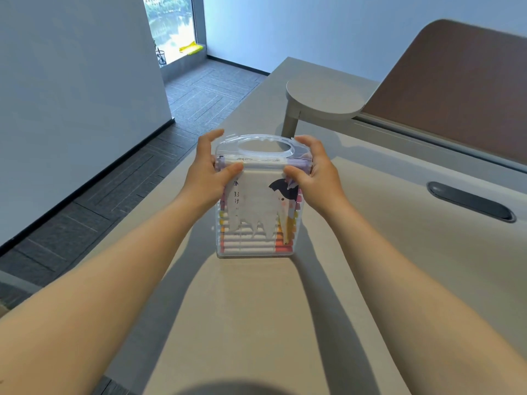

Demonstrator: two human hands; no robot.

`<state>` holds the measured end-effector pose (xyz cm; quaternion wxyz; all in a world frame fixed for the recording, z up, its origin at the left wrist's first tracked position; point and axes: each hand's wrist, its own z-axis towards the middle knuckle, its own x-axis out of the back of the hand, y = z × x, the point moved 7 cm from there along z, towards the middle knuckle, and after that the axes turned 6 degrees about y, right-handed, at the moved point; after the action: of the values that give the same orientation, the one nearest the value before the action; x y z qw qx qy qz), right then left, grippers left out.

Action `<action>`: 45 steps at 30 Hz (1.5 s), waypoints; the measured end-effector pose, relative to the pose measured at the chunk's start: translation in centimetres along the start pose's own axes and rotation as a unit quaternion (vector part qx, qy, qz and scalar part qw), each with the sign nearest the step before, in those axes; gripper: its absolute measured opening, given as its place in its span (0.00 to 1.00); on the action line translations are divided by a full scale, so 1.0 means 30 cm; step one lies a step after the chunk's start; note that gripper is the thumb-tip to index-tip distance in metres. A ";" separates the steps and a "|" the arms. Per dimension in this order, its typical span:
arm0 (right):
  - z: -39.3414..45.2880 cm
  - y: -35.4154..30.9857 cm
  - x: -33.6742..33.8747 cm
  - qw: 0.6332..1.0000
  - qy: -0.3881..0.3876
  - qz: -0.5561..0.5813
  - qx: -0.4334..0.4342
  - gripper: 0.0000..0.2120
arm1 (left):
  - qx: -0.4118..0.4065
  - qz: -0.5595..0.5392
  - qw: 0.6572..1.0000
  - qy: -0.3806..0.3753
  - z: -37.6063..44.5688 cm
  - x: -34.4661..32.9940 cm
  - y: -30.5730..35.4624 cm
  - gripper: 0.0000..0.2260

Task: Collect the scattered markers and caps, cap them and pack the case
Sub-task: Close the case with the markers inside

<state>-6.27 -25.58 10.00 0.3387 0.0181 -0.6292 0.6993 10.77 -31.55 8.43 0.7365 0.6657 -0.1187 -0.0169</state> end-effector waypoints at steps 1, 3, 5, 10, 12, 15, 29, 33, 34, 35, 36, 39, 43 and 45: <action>0.002 0.000 0.001 1.000 0.003 -0.002 0.000 0.23 | -0.012 0.015 1.000 -0.001 -0.004 -0.001 0.006 0.27; 0.004 0.001 0.001 1.000 0.006 -0.003 -0.001 0.22 | -0.033 0.049 0.998 -0.002 -0.010 -0.004 0.013 0.28; 0.003 0.001 -0.001 1.000 0.007 0.000 -0.002 0.22 | -0.047 0.086 0.995 -0.006 -0.015 -0.008 0.015 0.26; -0.003 0.005 -0.002 1.000 0.007 0.004 -0.016 0.22 | -0.051 0.102 0.993 -0.017 -0.013 -0.010 0.014 0.22; -0.005 0.007 -0.001 1.000 0.012 0.004 -0.018 0.22 | -0.047 0.091 0.995 -0.013 -0.010 -0.007 0.019 0.21; -0.011 0.010 0.007 0.999 0.023 0.036 -0.033 0.25 | -0.039 0.081 0.996 -0.009 -0.006 0.002 0.013 0.23; -0.102 0.226 -0.105 0.971 -0.076 0.117 -0.193 0.16 | 0.154 0.031 0.987 -0.038 -0.104 0.034 -0.203 0.22; -0.066 0.090 -0.161 0.972 -0.128 0.138 -0.141 0.16 | 0.134 0.005 0.990 0.038 -0.137 0.147 -0.130 0.23; -0.064 0.051 -0.182 0.969 -0.142 0.150 -0.133 0.16 | 0.130 -0.001 0.990 0.061 -0.156 0.187 -0.115 0.24; -0.063 0.009 -0.206 0.966 -0.157 0.161 -0.125 0.15 | 0.130 -0.002 0.988 0.088 -0.179 0.233 -0.104 0.24; -0.066 -0.035 -0.235 0.963 -0.174 0.171 -0.116 0.15 | 0.136 0.003 0.984 0.115 -0.210 0.283 -0.097 0.23; -0.095 -0.180 -0.328 0.947 -0.227 0.208 -0.087 0.13 | 0.163 0.033 0.975 0.150 -0.326 0.407 -0.078 0.17; -0.188 -0.387 -0.472 0.932 -0.292 0.212 -0.024 0.15 | 0.159 0.046 0.957 0.238 -0.494 0.582 -0.027 0.09; -0.251 -0.483 -0.549 0.922 -0.325 0.210 0.013 0.16 | 0.143 0.066 0.942 0.298 -0.586 0.686 0.016 0.09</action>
<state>16.63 -26.59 13.56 -0.0395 0.1165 -0.6848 0.7183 34.16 -18.09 10.54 0.6348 0.7294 0.0613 0.2474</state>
